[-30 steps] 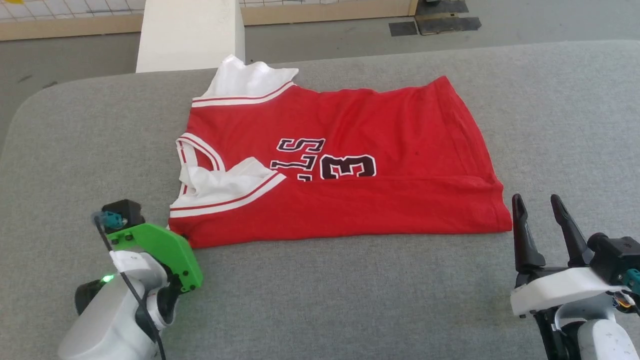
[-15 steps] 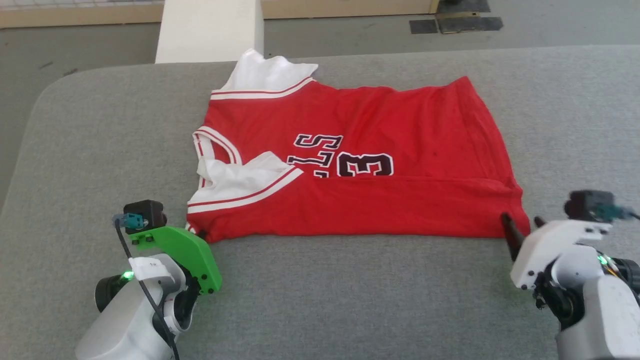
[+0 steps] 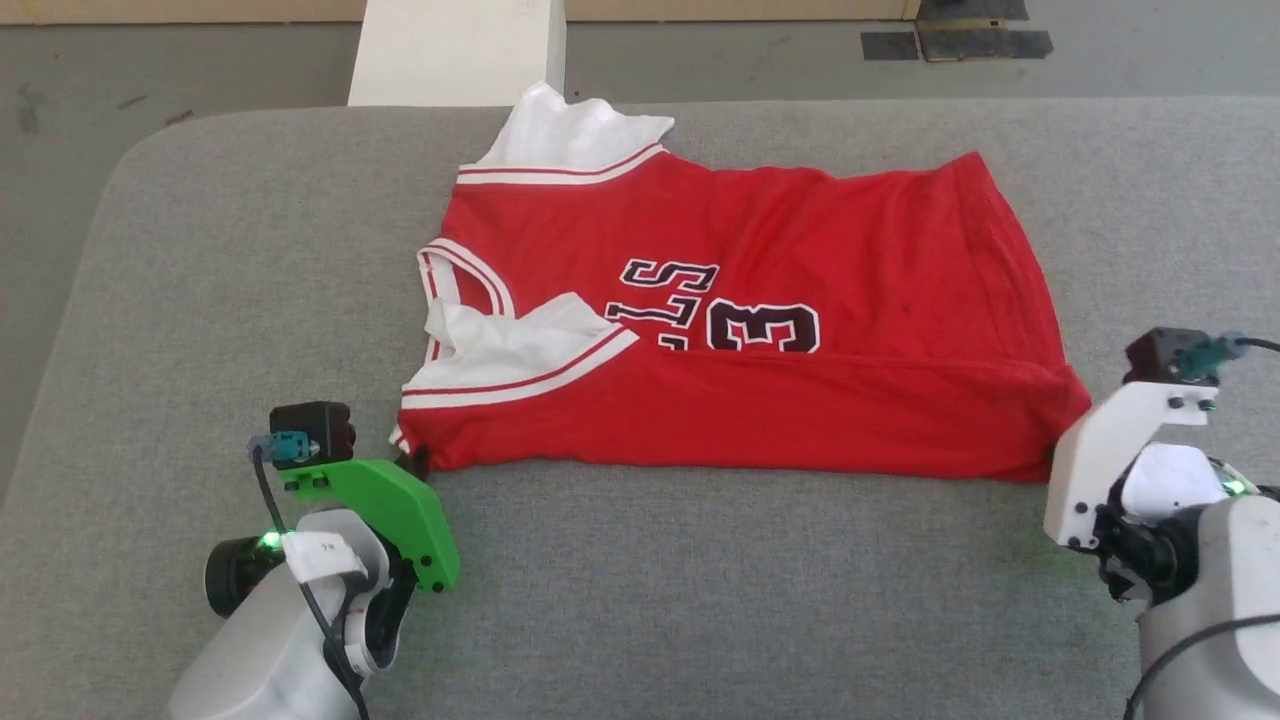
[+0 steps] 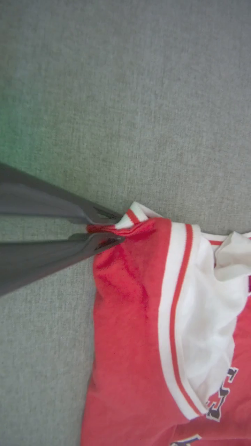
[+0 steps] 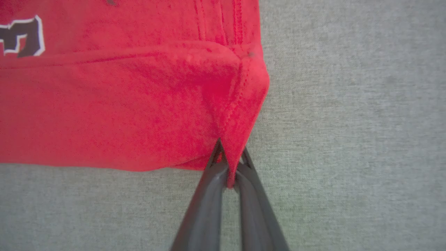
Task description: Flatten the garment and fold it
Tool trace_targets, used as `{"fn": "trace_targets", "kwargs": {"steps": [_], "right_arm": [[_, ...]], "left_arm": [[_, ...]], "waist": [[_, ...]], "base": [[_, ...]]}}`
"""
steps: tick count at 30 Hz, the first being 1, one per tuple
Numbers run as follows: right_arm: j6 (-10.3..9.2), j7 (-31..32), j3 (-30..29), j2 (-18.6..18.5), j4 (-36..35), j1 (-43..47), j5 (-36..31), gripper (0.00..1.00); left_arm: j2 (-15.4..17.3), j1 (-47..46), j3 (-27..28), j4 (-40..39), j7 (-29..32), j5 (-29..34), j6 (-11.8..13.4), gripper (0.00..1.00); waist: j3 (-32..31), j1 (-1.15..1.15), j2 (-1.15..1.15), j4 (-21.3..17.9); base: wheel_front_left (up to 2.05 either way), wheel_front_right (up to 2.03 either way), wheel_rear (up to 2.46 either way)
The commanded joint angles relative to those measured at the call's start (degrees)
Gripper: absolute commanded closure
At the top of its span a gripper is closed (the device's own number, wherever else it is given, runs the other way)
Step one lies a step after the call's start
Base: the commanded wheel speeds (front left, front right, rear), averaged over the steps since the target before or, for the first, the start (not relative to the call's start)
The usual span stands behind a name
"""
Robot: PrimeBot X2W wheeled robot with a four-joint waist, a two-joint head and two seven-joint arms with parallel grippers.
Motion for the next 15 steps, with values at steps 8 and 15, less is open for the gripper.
{"fn": "trace_targets", "kwargs": {"steps": [8,15], "right_arm": [[-0.08,-5.5,-1.5,-0.1,-12.6,11.2,3.7,1.00],[-0.08,-3.3,-3.6,-0.1,-21.7,21.8,6.7,1.00]], "left_arm": [[4.0,6.4,-0.5,-7.4,-3.7,3.3,3.2,1.00],[8.0,15.1,-2.3,-17.5,0.9,3.6,7.9,1.00]], "waist": [[-4.5,0.00,0.00,0.4],[-5.5,0.00,0.00,0.5]], "base": [[0.00,0.00,0.00],[0.00,0.00,0.00]]}}
